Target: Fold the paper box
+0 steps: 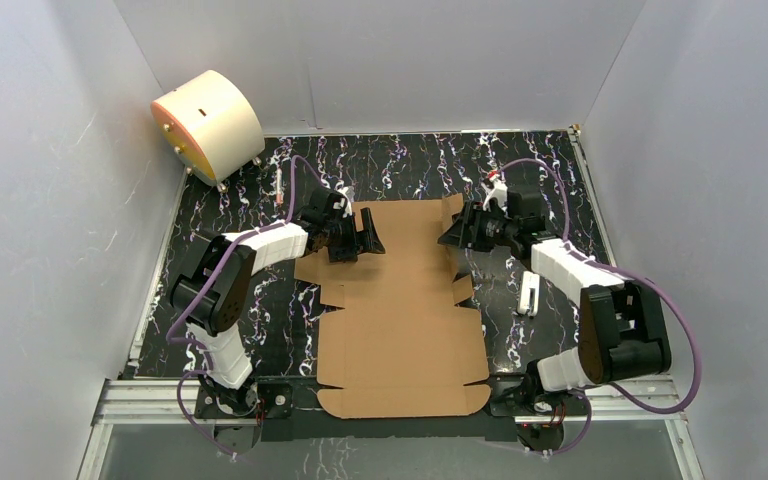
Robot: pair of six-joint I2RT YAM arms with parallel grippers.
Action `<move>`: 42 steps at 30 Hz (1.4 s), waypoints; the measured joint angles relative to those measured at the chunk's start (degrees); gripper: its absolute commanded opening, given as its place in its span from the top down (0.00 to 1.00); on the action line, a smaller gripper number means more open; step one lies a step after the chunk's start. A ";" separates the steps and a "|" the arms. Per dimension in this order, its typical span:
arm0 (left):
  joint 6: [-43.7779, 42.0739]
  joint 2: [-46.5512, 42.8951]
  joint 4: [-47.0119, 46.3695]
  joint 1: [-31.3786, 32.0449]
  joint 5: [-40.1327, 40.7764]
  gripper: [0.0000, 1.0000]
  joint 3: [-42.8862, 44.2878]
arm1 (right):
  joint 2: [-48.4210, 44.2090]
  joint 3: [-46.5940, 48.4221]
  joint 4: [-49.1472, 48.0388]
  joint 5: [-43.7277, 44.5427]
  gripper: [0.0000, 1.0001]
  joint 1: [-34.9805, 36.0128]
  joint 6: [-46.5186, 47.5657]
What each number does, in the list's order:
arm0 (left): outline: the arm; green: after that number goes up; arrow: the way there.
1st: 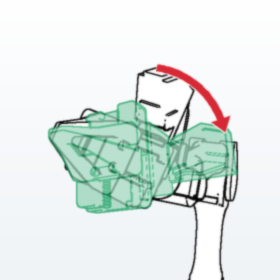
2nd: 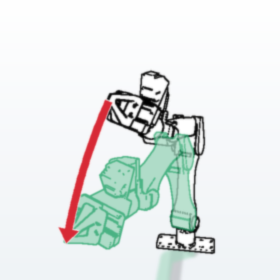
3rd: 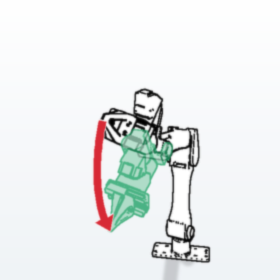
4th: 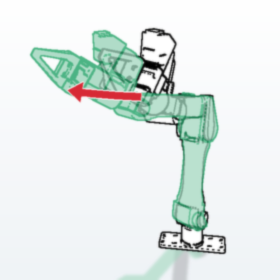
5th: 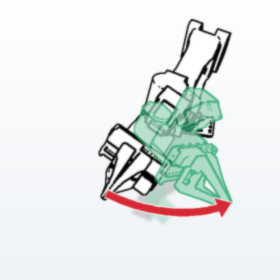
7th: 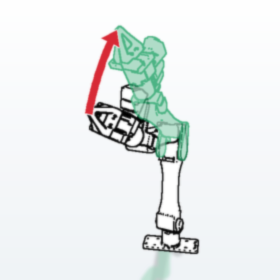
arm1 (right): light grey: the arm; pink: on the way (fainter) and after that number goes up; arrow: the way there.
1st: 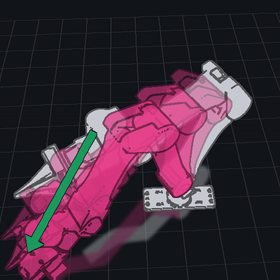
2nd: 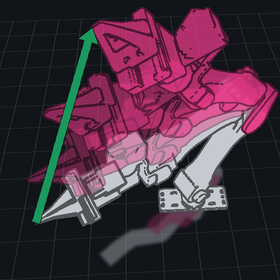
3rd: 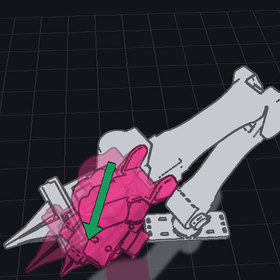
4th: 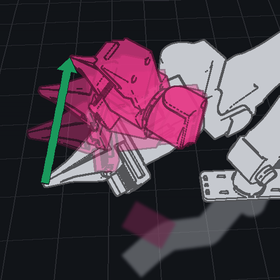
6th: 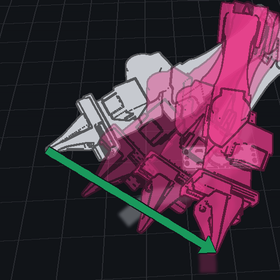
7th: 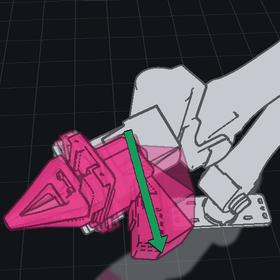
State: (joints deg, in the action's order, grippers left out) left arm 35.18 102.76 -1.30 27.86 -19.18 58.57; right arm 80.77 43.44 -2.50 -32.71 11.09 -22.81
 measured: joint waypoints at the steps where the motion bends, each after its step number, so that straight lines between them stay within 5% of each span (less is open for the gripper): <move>1: -0.02 0.00 -0.02 0.00 -0.02 0.19 0.00 | 0.35 0.28 -0.02 0.22 0.34 0.72 -0.04; 17: 0.09 0.00 -0.09 -0.04 -0.39 0.19 -0.02 | 5.22 5.68 2.05 9.05 0.34 10.82 -0.33; 42: -0.02 -2.73 3.96 -0.46 -0.76 0.17 0.22 | 4.44 8.11 8.94 18.14 0.25 11.80 5.18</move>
State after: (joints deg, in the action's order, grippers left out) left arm 35.16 100.03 2.66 27.40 -19.94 58.78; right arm 85.21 51.55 6.44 -14.57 22.90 -17.63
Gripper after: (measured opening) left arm 0.822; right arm 0.719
